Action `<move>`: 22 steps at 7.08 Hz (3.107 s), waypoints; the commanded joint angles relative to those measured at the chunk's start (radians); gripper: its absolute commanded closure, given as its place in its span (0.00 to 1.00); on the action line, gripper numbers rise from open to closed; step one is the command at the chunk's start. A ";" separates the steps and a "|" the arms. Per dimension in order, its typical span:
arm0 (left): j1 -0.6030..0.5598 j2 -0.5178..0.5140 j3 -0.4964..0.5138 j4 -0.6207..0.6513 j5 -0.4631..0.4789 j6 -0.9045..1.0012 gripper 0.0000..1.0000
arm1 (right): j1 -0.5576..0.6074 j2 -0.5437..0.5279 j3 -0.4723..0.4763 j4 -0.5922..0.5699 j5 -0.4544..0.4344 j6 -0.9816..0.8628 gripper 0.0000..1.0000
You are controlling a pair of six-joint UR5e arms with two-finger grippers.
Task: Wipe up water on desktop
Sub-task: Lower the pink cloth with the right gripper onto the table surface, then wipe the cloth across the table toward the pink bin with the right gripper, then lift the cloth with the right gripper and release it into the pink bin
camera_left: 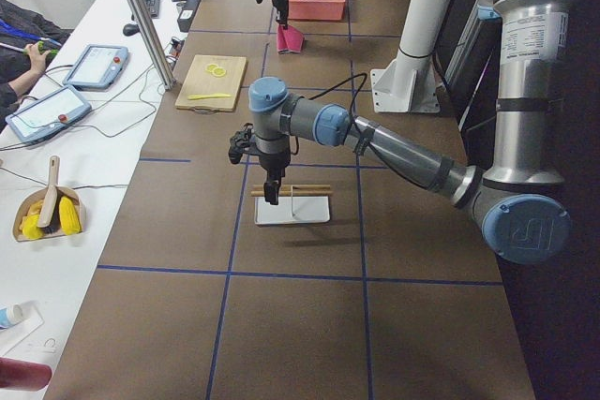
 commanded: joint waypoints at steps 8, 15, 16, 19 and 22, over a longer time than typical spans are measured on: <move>-0.069 -0.022 0.174 -0.164 0.004 0.058 0.00 | -0.333 0.028 0.118 0.160 -0.002 0.496 1.00; -0.069 -0.025 0.174 -0.164 -0.001 0.055 0.00 | -0.093 -0.024 0.055 0.151 -0.013 0.309 1.00; -0.069 -0.025 0.174 -0.164 -0.001 0.055 0.00 | -0.074 -0.032 0.055 0.149 0.000 0.307 1.00; -0.069 -0.024 0.178 -0.164 -0.001 0.055 0.00 | -0.011 -0.046 0.098 0.139 0.017 0.301 1.00; -0.069 -0.024 0.180 -0.164 -0.001 0.055 0.00 | 0.161 -0.079 0.297 -0.072 0.120 0.209 1.00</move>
